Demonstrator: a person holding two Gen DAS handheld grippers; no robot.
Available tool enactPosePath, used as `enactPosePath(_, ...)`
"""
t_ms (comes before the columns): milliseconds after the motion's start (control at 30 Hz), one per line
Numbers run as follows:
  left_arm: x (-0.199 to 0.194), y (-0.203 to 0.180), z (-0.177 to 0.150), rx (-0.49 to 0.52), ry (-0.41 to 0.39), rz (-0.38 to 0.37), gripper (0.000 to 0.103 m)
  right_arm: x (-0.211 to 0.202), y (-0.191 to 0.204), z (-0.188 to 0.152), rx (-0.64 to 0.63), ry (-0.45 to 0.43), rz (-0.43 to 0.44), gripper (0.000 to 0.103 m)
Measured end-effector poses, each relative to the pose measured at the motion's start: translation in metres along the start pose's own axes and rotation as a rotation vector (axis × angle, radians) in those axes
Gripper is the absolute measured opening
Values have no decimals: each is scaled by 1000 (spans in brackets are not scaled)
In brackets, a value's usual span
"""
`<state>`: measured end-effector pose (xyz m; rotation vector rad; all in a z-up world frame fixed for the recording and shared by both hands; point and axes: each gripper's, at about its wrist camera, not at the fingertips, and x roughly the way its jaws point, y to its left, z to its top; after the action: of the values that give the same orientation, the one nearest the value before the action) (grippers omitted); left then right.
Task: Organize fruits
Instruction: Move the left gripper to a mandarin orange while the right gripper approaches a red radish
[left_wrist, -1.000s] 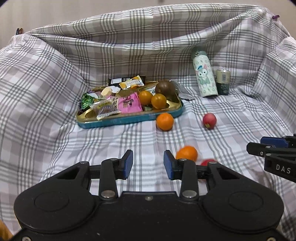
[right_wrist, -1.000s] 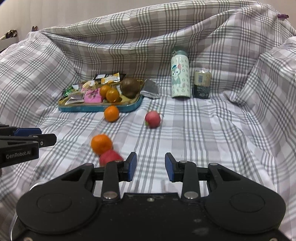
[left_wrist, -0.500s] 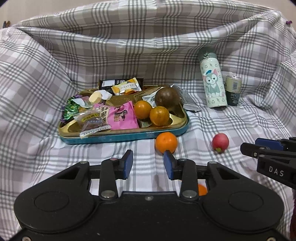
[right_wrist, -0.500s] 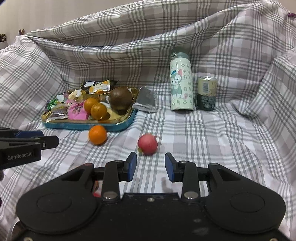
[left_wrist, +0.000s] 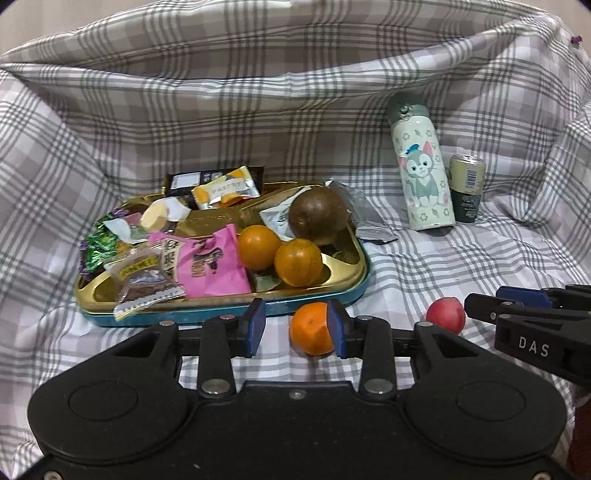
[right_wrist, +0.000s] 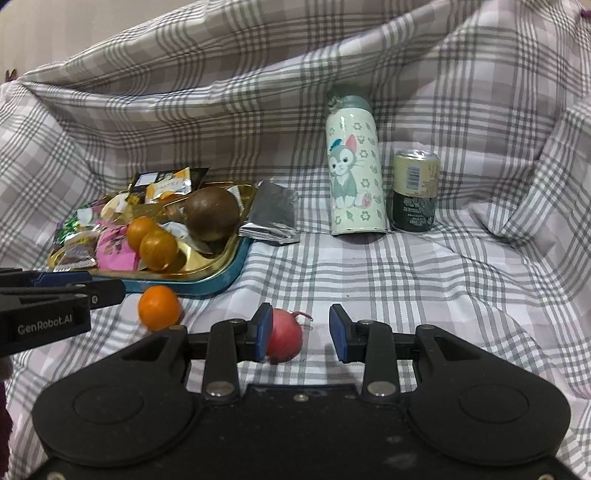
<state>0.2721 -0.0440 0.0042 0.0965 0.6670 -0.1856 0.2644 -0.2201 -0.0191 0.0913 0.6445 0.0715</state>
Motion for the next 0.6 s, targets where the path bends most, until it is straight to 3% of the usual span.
enactPosePath(333, 5, -11, -4, 78, -20, -17, 46, 1, -1, -3, -8, -22, -16, 36)
enactPosePath(533, 22, -14, -7, 101, 35, -1, 47, 3, 1, 0, 6, -27, -5, 36)
enactPosePath(600, 26, -12, -8, 87, 44, 4, 53, 3, 0, 0, 4, -30, -8, 36)
